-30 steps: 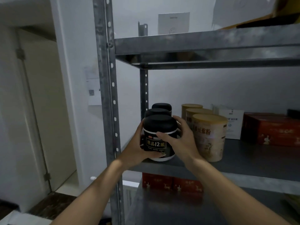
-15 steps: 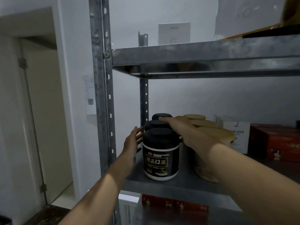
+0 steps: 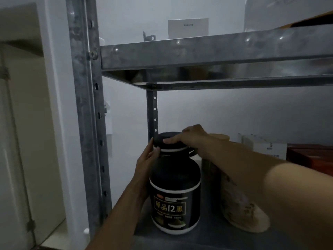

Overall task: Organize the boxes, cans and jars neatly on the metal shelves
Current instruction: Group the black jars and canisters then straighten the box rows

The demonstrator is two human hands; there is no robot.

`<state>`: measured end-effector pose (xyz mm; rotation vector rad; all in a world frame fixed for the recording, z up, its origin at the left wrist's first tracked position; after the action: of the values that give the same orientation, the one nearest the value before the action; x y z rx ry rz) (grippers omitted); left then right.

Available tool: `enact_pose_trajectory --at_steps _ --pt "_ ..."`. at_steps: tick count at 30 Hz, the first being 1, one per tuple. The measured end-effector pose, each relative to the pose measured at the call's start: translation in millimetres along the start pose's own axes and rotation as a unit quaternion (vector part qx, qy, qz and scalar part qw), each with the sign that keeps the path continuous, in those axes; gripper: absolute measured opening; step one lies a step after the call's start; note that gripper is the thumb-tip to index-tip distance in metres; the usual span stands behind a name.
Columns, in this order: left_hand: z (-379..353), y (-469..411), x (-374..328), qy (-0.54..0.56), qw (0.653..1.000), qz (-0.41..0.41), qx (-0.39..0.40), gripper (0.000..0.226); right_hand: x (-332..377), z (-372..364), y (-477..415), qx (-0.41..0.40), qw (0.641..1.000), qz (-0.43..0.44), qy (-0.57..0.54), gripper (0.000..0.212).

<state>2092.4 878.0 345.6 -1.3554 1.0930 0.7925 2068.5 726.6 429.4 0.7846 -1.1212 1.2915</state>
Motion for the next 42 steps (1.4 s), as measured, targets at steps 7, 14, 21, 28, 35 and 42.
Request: enact_pose_trajectory --at_steps 7,14,21,28,35,42 --pt "-2 -13 -24 -0.036 0.995 -0.098 -0.007 0.054 35 27 -10 0.018 0.997 0.045 -0.056 0.058" --pt "-1 -13 -23 -0.064 0.991 -0.116 -0.020 0.057 32 23 -19 0.048 0.994 0.083 -0.050 0.069" --pt "1 -13 -27 -0.113 0.982 -0.151 -0.032 0.059 41 21 -23 0.040 0.991 0.131 -0.008 0.045" --pt "3 -15 -17 -0.124 0.983 -0.133 -0.021 0.065 33 13 -31 0.067 0.988 0.123 0.070 0.043" --pt "8 -22 -3 -0.139 0.984 -0.110 -0.017 0.065 21 11 -47 0.066 0.983 0.093 0.146 0.059" --pt "10 -21 10 -0.162 0.983 -0.088 0.000 0.064 4 -1 -58 0.088 0.981 0.068 0.159 0.061"
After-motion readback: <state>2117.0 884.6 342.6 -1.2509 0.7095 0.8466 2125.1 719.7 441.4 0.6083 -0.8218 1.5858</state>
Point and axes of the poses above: each hand's wrist, its own y-axis away from the middle knuckle, its own z-axis out of the back of the hand, x = y × z, the point moved 5 cm from there along -y, towards the middle knuckle, and after that the axes turned 8 degrees about -y, right-handed, at the moved point
